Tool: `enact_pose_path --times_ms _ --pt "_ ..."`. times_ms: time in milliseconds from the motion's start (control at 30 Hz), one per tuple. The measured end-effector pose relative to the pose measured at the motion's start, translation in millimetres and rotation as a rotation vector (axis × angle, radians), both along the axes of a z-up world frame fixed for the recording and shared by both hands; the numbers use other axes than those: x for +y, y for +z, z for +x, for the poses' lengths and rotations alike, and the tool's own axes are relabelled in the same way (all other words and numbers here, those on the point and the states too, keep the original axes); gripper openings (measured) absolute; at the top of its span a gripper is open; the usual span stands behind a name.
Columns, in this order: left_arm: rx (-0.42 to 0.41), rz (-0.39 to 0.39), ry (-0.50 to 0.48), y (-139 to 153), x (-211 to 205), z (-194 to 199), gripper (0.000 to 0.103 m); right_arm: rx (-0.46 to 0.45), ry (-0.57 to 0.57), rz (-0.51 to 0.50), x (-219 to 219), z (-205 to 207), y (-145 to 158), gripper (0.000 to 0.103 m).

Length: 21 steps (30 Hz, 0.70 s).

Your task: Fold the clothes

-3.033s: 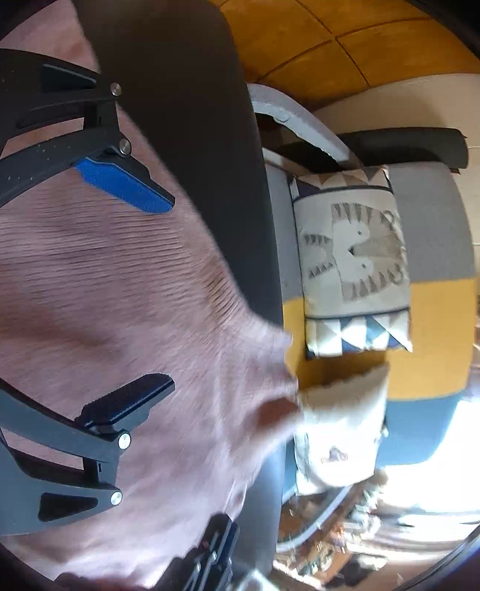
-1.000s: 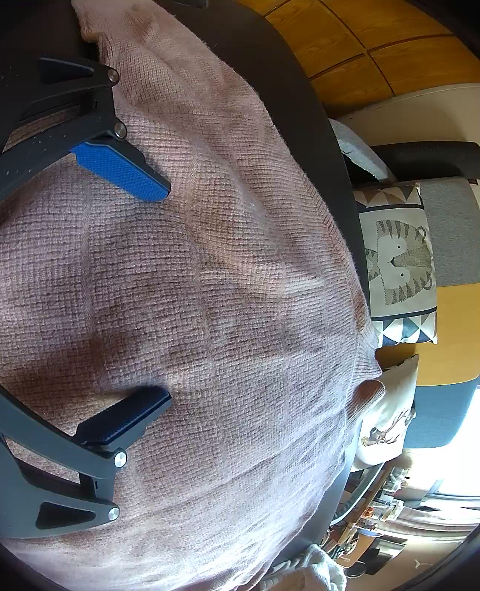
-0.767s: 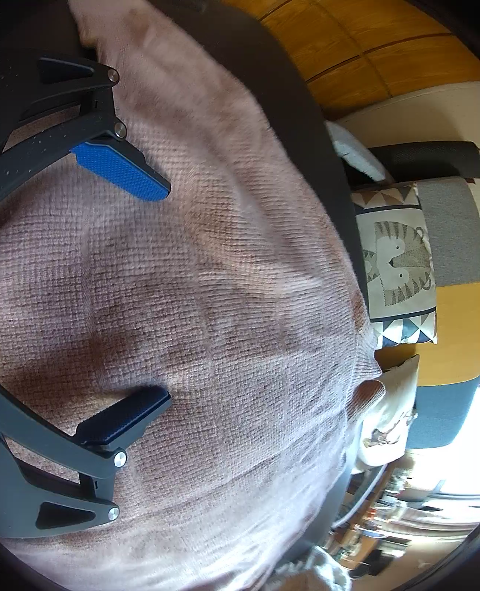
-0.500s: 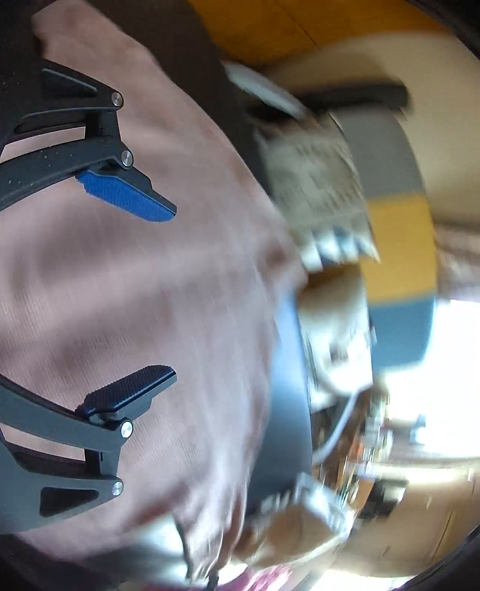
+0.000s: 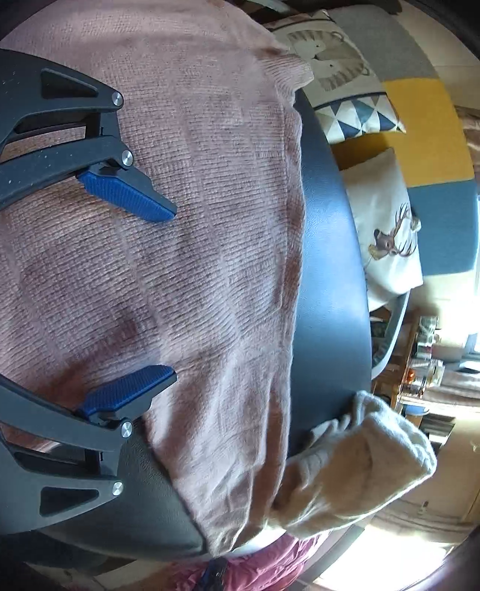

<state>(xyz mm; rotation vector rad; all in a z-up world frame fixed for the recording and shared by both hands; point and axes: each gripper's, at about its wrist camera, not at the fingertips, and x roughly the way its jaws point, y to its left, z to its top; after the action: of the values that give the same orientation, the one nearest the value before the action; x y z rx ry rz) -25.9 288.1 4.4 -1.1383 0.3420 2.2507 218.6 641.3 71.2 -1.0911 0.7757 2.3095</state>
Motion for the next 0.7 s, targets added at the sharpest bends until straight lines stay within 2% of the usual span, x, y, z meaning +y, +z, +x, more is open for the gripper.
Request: enact_pose_path --times_ms 133,300,333,433,500,600,700 --pt "0.020 -0.019 -0.033 -4.3 -11.1 5.4 0.083 0.003 0.032 -0.042 2.0 -7.6 -7.5 0.027" --pt "0.039 -0.016 -0.061 -3.2 -29.3 13.1 0.084 -0.051 0.057 0.075 -9.7 -25.5 -12.6 0.026" --pt "0.039 -0.013 -0.058 -2.6 -31.7 13.1 0.084 -0.065 0.074 0.110 -13.8 -28.8 -12.6 0.015" --pt "0.039 -0.013 -0.050 -3.0 -33.3 14.0 0.085 -0.093 0.105 0.170 -14.9 -34.6 -13.9 0.007" --pt "0.044 -0.021 -0.052 -3.6 -31.1 14.8 0.086 -0.110 0.037 0.194 -2.8 -29.9 -14.1 0.006" --pt "0.046 -0.024 -0.054 -3.4 -29.7 15.0 0.087 -0.106 0.017 0.197 5.6 -27.4 -17.3 0.006" --pt "0.044 -0.022 -0.053 -2.6 -29.3 13.9 0.087 -0.130 0.065 0.223 -1.4 -33.7 -10.9 0.007"
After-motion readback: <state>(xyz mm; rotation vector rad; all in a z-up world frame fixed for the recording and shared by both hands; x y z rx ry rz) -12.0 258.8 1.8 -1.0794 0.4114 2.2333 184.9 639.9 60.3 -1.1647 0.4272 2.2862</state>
